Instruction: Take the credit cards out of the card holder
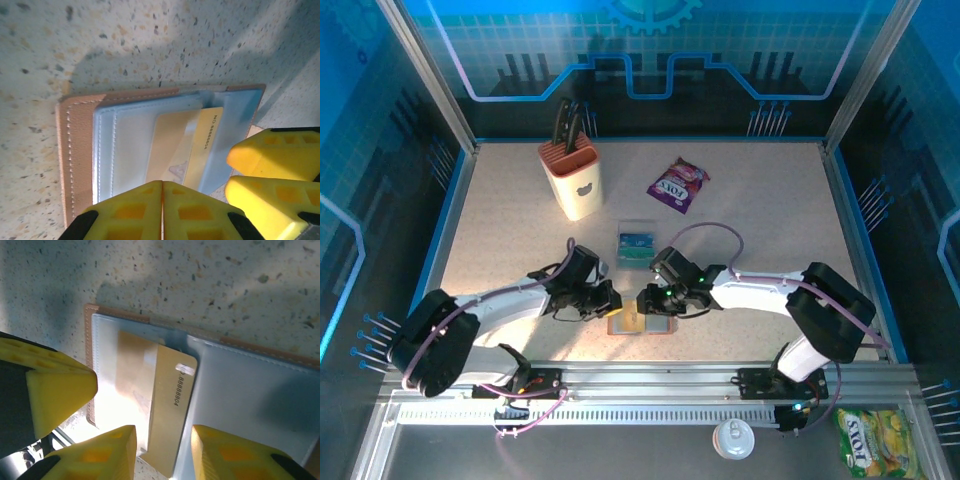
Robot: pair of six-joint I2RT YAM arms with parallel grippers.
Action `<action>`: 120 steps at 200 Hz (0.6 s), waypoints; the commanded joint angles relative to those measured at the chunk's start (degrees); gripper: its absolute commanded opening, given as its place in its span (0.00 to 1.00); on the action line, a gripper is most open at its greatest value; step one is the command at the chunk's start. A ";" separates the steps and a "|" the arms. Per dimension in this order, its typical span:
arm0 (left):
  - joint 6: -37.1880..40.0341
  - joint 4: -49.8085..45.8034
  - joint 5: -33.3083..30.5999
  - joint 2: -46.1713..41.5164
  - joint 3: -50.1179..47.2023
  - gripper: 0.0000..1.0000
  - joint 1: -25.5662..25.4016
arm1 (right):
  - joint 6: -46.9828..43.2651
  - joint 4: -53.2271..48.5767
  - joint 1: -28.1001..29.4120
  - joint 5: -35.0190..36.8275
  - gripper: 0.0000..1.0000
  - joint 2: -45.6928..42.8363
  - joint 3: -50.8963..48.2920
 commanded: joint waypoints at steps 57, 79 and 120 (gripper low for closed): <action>1.08 -4.05 -2.46 1.15 0.99 0.08 -1.44 | 0.06 1.51 -0.62 -0.99 0.35 0.25 -1.41; 0.99 -3.73 -2.53 1.34 0.66 0.08 -1.47 | 0.20 2.30 -0.66 -1.56 0.35 1.03 -1.32; 1.32 -3.64 -2.09 2.35 0.61 0.08 -1.58 | 0.52 3.56 -0.58 -2.12 0.35 1.84 -1.67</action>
